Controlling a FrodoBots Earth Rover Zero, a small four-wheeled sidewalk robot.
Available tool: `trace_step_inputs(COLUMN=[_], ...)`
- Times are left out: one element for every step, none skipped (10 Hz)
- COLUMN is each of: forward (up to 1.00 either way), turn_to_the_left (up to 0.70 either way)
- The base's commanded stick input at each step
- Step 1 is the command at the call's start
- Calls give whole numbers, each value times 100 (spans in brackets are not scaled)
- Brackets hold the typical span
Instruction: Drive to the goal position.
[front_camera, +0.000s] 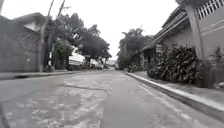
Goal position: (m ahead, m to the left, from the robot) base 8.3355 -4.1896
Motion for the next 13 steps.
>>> trace_step_inputs(forward=[100, 100, 100, 100, 100, 100, 100, 100, 100, 100, 100, 100, 100], turn_to_the_left=[0, -6, -23, -29, -31, -35, -39, -17, 0, 0, 0, 0, 0])
